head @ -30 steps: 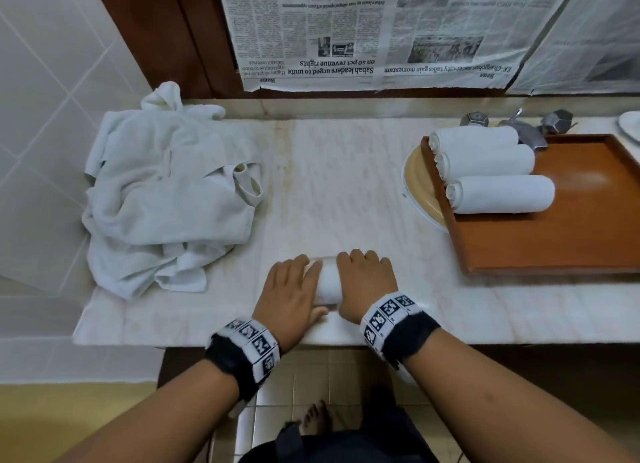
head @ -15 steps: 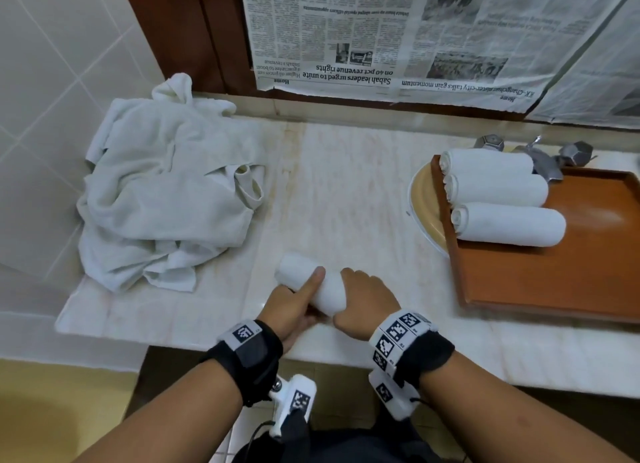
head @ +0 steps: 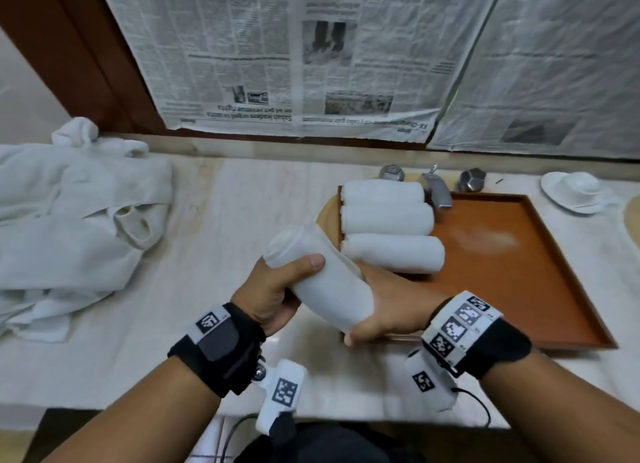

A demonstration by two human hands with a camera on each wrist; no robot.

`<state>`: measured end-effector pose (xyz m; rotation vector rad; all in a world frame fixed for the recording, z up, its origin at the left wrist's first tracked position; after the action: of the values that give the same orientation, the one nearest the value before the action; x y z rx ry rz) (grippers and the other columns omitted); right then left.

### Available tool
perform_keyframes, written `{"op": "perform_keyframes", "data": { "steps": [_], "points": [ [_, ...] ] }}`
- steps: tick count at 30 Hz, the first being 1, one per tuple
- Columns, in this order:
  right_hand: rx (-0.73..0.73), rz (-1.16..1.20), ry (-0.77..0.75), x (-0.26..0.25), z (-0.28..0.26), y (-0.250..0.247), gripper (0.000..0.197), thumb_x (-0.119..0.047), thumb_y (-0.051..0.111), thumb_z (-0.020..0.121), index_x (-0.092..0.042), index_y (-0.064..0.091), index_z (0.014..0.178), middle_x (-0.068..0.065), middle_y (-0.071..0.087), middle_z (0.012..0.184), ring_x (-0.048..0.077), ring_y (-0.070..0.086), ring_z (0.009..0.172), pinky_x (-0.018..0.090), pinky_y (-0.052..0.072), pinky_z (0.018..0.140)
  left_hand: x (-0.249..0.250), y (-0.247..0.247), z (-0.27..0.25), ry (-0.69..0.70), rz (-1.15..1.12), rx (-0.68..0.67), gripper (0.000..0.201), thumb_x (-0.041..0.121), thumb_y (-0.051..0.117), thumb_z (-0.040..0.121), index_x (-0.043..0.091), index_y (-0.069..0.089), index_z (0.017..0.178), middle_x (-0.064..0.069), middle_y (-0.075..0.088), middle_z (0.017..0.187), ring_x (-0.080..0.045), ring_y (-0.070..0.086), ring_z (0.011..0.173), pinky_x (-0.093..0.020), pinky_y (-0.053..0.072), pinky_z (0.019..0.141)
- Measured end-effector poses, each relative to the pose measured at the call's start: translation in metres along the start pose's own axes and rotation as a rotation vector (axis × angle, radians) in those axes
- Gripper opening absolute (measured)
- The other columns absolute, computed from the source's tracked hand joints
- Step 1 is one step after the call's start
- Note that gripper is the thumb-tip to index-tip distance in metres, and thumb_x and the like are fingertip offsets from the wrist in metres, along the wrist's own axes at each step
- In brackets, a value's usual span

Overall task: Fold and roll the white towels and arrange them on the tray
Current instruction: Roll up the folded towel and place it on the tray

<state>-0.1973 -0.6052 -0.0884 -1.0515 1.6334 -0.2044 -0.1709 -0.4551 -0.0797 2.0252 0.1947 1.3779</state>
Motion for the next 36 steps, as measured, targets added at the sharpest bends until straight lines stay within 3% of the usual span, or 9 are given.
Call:
{"op": "perform_keyframes", "data": {
  "steps": [2, 6, 11, 14, 19, 23, 26, 31, 36],
  "points": [
    [-0.045, -0.013, -0.013, 0.019, -0.017, -0.015, 0.084, -0.033, 0.092, 0.061, -0.028, 0.051, 0.135, -0.015, 0.061, 0.125, 0.001, 0.056, 0.114, 0.027, 0.047, 0.098, -0.02, 0.025, 0.008, -0.014, -0.003, -0.025, 0.05, 0.011, 0.076, 0.071, -0.001, 0.065, 0.118, -0.024, 0.064, 0.117, -0.036, 0.062, 0.111, -0.046, 0.051, 0.098],
    [-0.028, -0.115, 0.099, 0.072, -0.04, -0.045, 0.082, -0.044, 0.077, 0.055, -0.028, 0.048, 0.129, -0.008, 0.06, 0.12, 0.013, 0.057, 0.109, 0.031, 0.049, 0.089, -0.056, 0.046, 0.025, -0.001, 0.086, -0.009, 0.062, 0.015, 0.078, 0.075, 0.003, 0.055, 0.132, -0.019, 0.062, 0.129, -0.033, 0.059, 0.12, -0.043, 0.051, 0.099],
    [-0.054, -0.285, 0.253, 0.115, -0.046, -0.059, 0.077, -0.029, 0.083, 0.062, -0.027, 0.035, 0.122, 0.0, 0.057, 0.105, 0.023, 0.063, 0.092, 0.043, 0.06, 0.075, -0.076, 0.027, 0.033, -0.076, 0.994, 0.23, 0.057, 0.051, 0.083, 0.07, 0.024, 0.06, 0.114, 0.012, 0.067, 0.108, -0.005, 0.064, 0.098, -0.015, 0.048, 0.075],
    [-0.011, -0.158, 0.309, 0.135, -0.044, -0.063, 0.078, -0.023, 0.089, 0.062, -0.027, 0.036, 0.118, 0.004, 0.058, 0.102, 0.027, 0.068, 0.088, 0.043, 0.061, 0.068, -0.082, 0.016, 0.042, -0.124, 1.36, 0.24, 0.046, 0.057, 0.07, 0.081, 0.023, 0.061, 0.111, 0.007, 0.065, 0.108, -0.007, 0.059, 0.094, -0.023, 0.047, 0.077],
    [0.094, 0.046, 0.266, 0.151, -0.053, -0.067, 0.052, -0.023, 0.091, 0.068, -0.032, 0.05, 0.099, -0.012, 0.058, 0.098, 0.006, 0.056, 0.092, 0.019, 0.046, 0.073, -0.084, 0.019, 0.049, -0.144, 1.454, 0.248, 0.049, 0.058, 0.066, 0.083, 0.02, 0.061, 0.113, 0.005, 0.064, 0.11, -0.014, 0.058, 0.097, -0.029, 0.047, 0.083],
    [0.13, 0.146, 0.302, 0.171, -0.061, -0.063, 0.041, -0.041, 0.076, 0.084, -0.029, 0.06, 0.12, -0.01, 0.066, 0.115, 0.012, 0.061, 0.107, 0.032, 0.049, 0.097, -0.083, 0.023, 0.047, -0.114, 1.428, 0.272, 0.057, 0.059, 0.075, 0.074, 0.023, 0.058, 0.115, 0.008, 0.062, 0.108, -0.011, 0.059, 0.094, -0.025, 0.047, 0.078],
    [0.127, 0.141, 0.341, 0.178, -0.062, -0.062, 0.021, -0.043, 0.063, 0.094, -0.027, 0.066, 0.108, -0.008, 0.07, 0.106, 0.013, 0.065, 0.096, 0.029, 0.049, 0.088, -0.083, 0.022, 0.045, -0.107, 1.438, 0.285, 0.049, 0.057, 0.078, 0.072, 0.022, 0.06, 0.101, 0.009, 0.064, 0.095, -0.005, 0.06, 0.082, -0.022, 0.048, 0.068],
    [0.109, 0.079, 0.412, 0.175, -0.055, -0.059, 0.03, -0.054, 0.054, 0.096, -0.028, 0.06, 0.083, -0.004, 0.068, 0.088, 0.016, 0.063, 0.08, 0.03, 0.048, 0.076, -0.083, 0.012, 0.047, -0.144, 1.487, 0.329, 0.046, 0.063, 0.066, 0.081, 0.017, 0.063, 0.085, 0.002, 0.066, 0.085, -0.012, 0.061, 0.077, -0.027, 0.047, 0.065],
    [0.137, 0.078, 0.411, 0.175, -0.054, -0.06, 0.045, -0.066, 0.055, 0.088, -0.024, 0.066, 0.099, -0.004, 0.071, 0.093, 0.016, 0.066, 0.084, 0.036, 0.054, 0.086, -0.08, 0.011, 0.052, -0.155, 1.489, 0.308, 0.039, 0.061, 0.064, 0.083, 0.022, 0.062, 0.086, 0.007, 0.065, 0.085, -0.007, 0.057, 0.077, -0.021, 0.038, 0.06]
  ]
}}
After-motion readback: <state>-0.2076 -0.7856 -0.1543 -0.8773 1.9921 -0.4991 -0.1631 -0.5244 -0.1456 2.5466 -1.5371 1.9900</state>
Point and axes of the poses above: each hand's wrist, its own z-axis towards the middle knuckle, its own y-axis out of the palm, x = y × z, the point moved 7 cm from there along z, towards the middle knuckle
